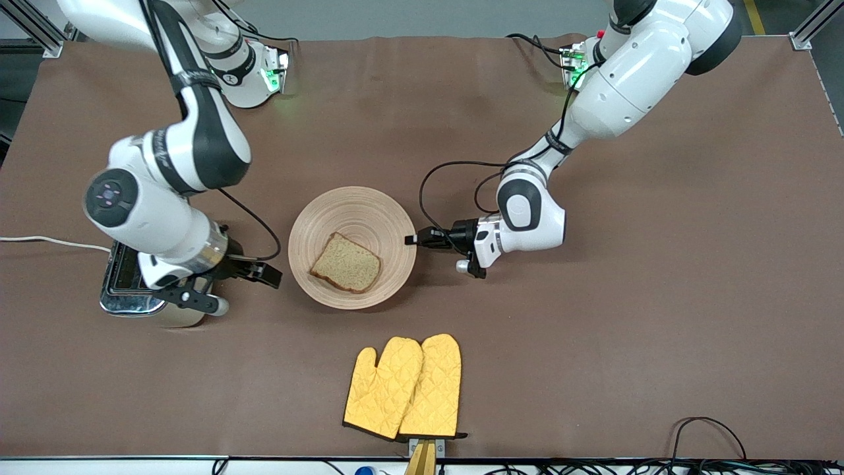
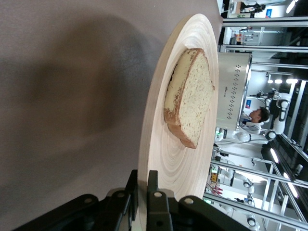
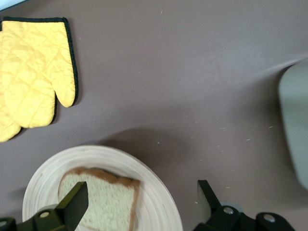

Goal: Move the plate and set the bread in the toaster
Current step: 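Push the plate further with the left gripper while the right gripper approaches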

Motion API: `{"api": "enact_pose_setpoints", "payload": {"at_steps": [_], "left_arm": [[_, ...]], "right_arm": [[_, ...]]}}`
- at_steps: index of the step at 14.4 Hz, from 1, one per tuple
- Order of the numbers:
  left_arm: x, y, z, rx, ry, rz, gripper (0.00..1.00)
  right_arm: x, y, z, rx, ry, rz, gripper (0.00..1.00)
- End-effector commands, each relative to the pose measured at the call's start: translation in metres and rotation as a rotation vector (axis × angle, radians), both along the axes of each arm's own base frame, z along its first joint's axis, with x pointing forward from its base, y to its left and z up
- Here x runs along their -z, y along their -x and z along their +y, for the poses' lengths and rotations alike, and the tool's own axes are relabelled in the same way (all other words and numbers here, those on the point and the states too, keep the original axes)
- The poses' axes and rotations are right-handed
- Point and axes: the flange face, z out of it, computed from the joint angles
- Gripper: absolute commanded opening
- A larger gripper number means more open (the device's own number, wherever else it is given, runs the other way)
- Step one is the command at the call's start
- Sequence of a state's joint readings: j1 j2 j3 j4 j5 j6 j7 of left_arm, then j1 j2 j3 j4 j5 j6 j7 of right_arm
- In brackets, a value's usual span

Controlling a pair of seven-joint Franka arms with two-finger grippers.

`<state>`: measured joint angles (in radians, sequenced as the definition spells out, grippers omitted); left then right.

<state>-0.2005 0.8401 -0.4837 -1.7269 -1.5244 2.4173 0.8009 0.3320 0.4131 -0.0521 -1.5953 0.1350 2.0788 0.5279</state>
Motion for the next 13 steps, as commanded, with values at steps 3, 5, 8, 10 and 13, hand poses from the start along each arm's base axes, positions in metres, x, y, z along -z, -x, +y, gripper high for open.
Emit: {"api": "enact_pose_setpoints", "payload": {"at_steps": [3,5,8,10,13], "left_arm": [[0.003,0.006,0.005,0.003,0.053,-0.002,0.00],[0.007,0.008,0.003,-0.002,0.031,-0.005,0.00],[0.022,0.010,0.002,-0.018,-0.011,-0.005,0.00],[0.028,0.011,0.003,-0.016,-0.018,-0.001,0.00],[0.030,0.015,0.000,-0.023,-0.039,-0.006,0.01]], "right_arm": [[0.028,0.013,0.013,0.041,-0.009,0.034,1.00],[0.039,0.021,0.025,0.026,-0.008,0.050,1.00],[0.047,0.026,0.028,0.032,-0.021,0.068,1.00],[0.051,0.031,0.033,0.023,-0.017,0.080,1.00],[0.077,0.044,0.038,0.044,-0.047,0.090,1.00]]}}
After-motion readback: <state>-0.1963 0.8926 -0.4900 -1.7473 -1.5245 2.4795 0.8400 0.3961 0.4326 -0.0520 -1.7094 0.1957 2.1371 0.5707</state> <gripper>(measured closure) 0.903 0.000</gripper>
